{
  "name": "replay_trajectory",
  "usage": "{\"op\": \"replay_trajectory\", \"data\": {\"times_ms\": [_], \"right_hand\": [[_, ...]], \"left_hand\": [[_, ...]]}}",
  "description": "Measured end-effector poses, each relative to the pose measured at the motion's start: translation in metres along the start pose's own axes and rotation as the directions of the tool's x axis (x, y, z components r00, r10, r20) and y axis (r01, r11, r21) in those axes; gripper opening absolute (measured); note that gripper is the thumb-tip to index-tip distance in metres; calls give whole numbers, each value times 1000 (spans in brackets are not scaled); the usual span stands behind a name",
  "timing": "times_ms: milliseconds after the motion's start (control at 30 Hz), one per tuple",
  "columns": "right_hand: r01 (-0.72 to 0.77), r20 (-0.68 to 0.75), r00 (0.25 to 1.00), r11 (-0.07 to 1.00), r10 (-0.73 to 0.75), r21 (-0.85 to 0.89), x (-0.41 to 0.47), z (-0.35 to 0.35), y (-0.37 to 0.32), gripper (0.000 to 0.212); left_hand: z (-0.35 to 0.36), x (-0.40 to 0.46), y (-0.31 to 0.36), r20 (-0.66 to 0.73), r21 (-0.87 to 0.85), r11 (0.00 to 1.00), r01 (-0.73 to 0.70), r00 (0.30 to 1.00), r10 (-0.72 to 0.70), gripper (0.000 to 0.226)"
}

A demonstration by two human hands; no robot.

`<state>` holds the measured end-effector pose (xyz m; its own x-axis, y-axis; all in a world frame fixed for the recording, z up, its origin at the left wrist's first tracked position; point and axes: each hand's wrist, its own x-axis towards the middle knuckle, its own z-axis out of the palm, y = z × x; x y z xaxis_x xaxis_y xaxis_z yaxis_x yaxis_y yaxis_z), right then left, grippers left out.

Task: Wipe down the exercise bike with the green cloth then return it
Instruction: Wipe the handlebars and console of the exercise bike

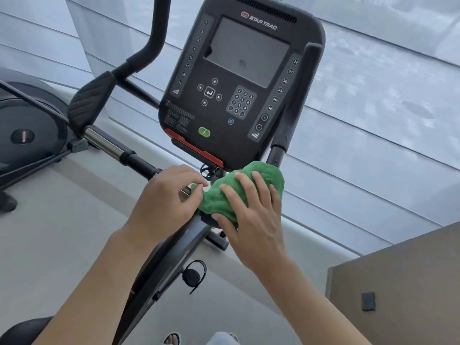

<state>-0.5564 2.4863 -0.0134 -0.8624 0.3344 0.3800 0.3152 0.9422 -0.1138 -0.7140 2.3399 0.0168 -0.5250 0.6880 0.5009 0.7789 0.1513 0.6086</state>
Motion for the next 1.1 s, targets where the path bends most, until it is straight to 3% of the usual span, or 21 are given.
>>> {"op": "replay_trajectory", "data": {"times_ms": [100, 233, 367, 467, 567, 633, 800, 1100], "right_hand": [[126, -136, 983, 992, -125, -6, 19, 1, 24, 33], [186, -161, 972, 979, -172, 78, 46, -3, 52, 22], [69, -165, 985, 990, -48, 122, 49, -1, 46, 21], [-57, -164, 983, 983, 86, 173, 41, -6, 30, 31], [-199, -163, 960, 964, 228, 175, 25, -10, 16, 46], [-275, -162, 939, 944, 305, 183, 19, -10, 8, 46], [-315, -169, 935, 949, 313, 18, 23, -4, -15, 46], [-281, -177, 947, 958, 267, -59, 10, -6, -38, 25]], "left_hand": [[4, 12, -6, 65, 48, 999, -19, 998, 16, 16], [12, 23, -29, 114, 76, 996, -40, 993, 31, 14], [28, 15, -45, 27, 150, 987, 49, 998, -53, 26], [29, 16, -52, -33, 20, 997, 79, 996, -79, 36], [25, 28, -64, 24, 84, 993, 84, 996, -86, 42], [28, 33, -67, 44, 123, 989, 88, 995, -94, 49], [39, 24, -65, -19, 215, 974, -75, 997, 80, 42], [39, 21, -71, -71, 248, 961, -121, 987, 142, 44]]}}
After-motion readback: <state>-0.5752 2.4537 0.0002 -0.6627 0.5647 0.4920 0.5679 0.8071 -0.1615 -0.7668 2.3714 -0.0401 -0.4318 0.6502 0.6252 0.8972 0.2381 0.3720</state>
